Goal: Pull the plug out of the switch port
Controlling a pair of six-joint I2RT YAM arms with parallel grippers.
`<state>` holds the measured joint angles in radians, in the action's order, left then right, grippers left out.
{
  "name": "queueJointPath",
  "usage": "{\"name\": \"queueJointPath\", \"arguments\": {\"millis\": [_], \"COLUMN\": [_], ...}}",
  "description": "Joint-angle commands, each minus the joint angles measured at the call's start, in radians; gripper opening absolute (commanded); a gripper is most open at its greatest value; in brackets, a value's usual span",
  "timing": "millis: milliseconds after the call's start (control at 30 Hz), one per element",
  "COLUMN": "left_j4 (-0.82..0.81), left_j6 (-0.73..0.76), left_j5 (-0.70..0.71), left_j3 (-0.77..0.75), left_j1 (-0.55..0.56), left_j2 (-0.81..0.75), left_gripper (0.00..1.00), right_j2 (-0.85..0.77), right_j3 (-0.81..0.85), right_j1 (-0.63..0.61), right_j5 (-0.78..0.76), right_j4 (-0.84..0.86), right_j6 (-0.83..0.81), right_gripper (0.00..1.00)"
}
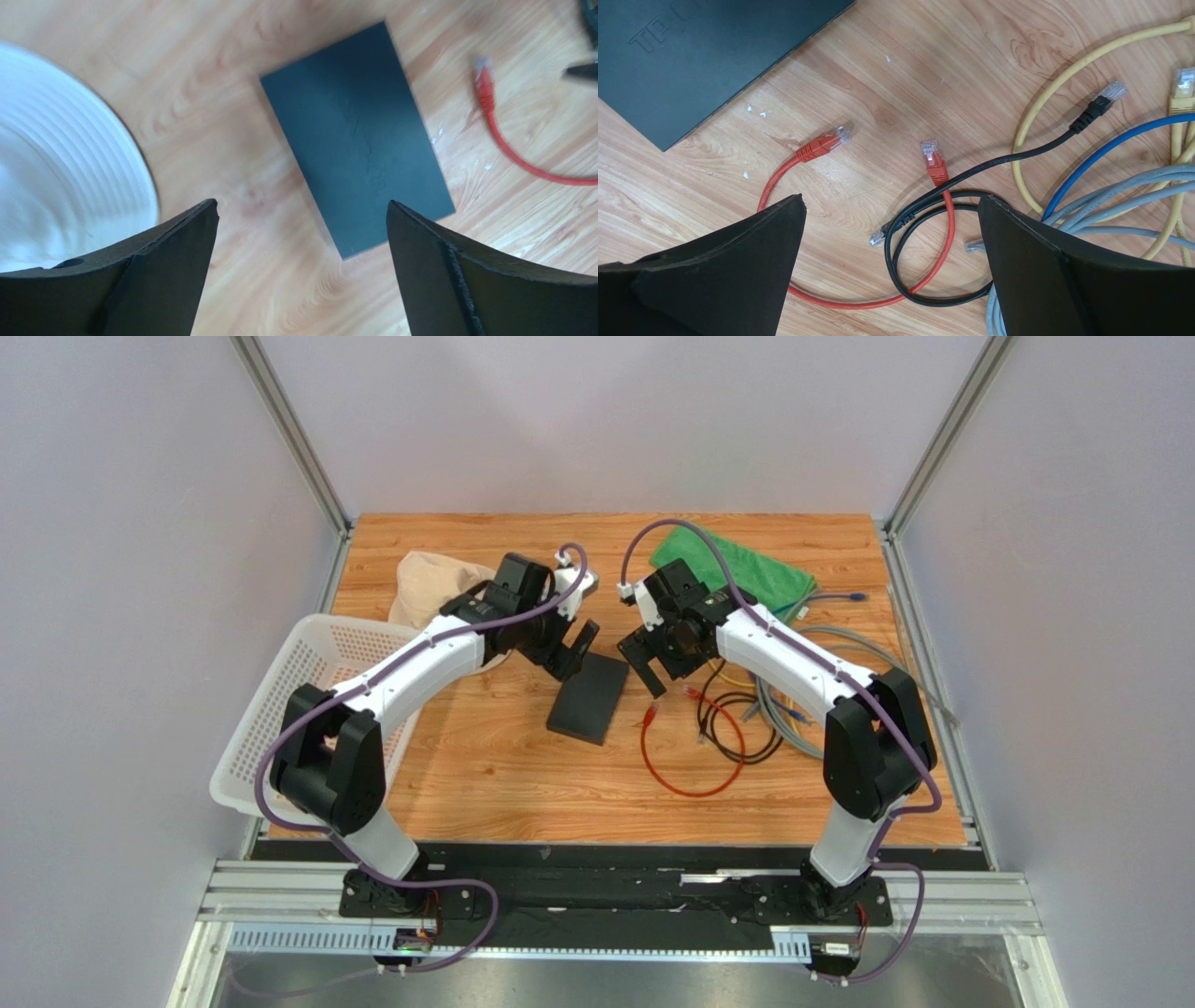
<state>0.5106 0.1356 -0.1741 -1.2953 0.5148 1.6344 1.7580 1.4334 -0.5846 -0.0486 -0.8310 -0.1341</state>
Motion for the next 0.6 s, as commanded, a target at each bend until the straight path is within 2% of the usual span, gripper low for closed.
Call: {"name": "queueJointPath", "arguments": {"millis": [0,133,333,567], "left_j4": [-0.044,-0.047,-0.037,0.035], "left_j6": [-0.067,-0.057,-0.038,-0.054], "left_j5": [0.062,0.150,0.153,0.157], "left_j3": [0.103,0.133,0.094,-0.087], "left_j1": [-0.004,-0.006,-0.022,-0.191], "left_j2": [-0.076,-0.079,-0.071,-0.065], "left_gripper": [0.99,0.99,0.99,0.99], "right_j2": [-0.028,-0.025,-0.020,0.024], "right_j3": [0.041,0.041,0.059,0.182], "right_j1": [0.008,0.008,0.008,0.049], "right_j5": [-0.062,-0.103,-0.137,-0.235], "right_j4": [0.038,0.052,0.052,0.056], "right_j6": [0.004,-0.016,-0.033,-0.053], "right_gripper": [1.00,1.00,1.00,1.00]}}
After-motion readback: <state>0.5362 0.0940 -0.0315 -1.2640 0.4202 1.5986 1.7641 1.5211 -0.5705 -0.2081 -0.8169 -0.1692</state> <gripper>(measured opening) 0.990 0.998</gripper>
